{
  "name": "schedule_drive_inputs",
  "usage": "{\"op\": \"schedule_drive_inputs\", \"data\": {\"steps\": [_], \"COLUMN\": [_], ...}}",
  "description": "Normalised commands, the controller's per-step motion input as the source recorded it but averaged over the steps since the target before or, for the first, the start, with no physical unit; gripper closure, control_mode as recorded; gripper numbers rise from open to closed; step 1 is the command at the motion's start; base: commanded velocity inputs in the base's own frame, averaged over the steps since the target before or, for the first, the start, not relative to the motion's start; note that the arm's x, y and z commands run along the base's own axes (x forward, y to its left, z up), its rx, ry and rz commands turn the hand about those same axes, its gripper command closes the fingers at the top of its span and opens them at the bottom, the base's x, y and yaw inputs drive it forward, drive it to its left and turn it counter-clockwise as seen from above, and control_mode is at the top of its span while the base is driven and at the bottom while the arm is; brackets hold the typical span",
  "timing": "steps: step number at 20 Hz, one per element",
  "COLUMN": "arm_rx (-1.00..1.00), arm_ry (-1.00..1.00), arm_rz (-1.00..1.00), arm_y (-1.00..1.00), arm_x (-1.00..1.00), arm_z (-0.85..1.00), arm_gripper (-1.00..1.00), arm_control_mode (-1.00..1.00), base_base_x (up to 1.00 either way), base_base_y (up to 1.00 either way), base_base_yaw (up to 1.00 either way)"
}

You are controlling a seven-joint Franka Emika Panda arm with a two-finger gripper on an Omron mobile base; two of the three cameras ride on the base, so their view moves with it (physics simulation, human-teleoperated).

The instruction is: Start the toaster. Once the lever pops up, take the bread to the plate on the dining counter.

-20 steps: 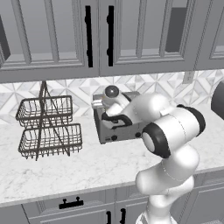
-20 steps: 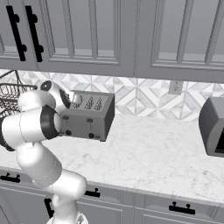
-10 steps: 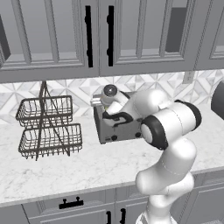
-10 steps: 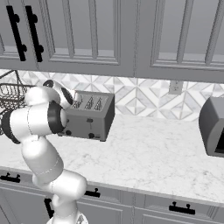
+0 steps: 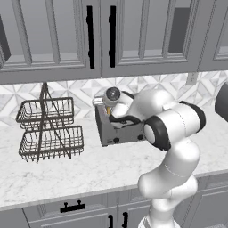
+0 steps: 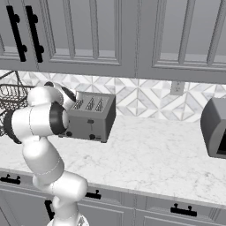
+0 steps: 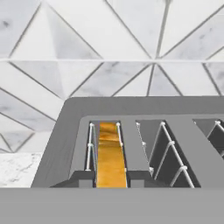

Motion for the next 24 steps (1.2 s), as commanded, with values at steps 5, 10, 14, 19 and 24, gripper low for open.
{"op": "schedule_drive_inputs", "data": {"steps": [5,10,14,19,24], "arm_rx": [0.0,0.0,0.02,0.01,0.0], "arm_ry": [-0.23,-0.12,-0.16,-0.11,-0.07], "arm_rz": [0.0,0.0,-0.02,-0.03,-0.02], "arm_y": [0.01,0.09,0.08,0.09,0.03], "arm_x": [-0.37,-0.34,-0.36,-0.22,-0.39], "arm_z": [0.0,0.2,0.76,0.71,0.58], "arm_gripper": [1.0,1.0,1.0,1.0,1.0], "arm_control_mode": [-1.0,-1.0,-1.0,-1.0,-1.0], "base_base_x": [0.0,0.0,0.0,0.0,0.0], "base_base_y": [0.0,0.0,0.0,0.0,0.0], "base_base_yaw": [0.0,0.0,0.0,0.0,0.0]}}
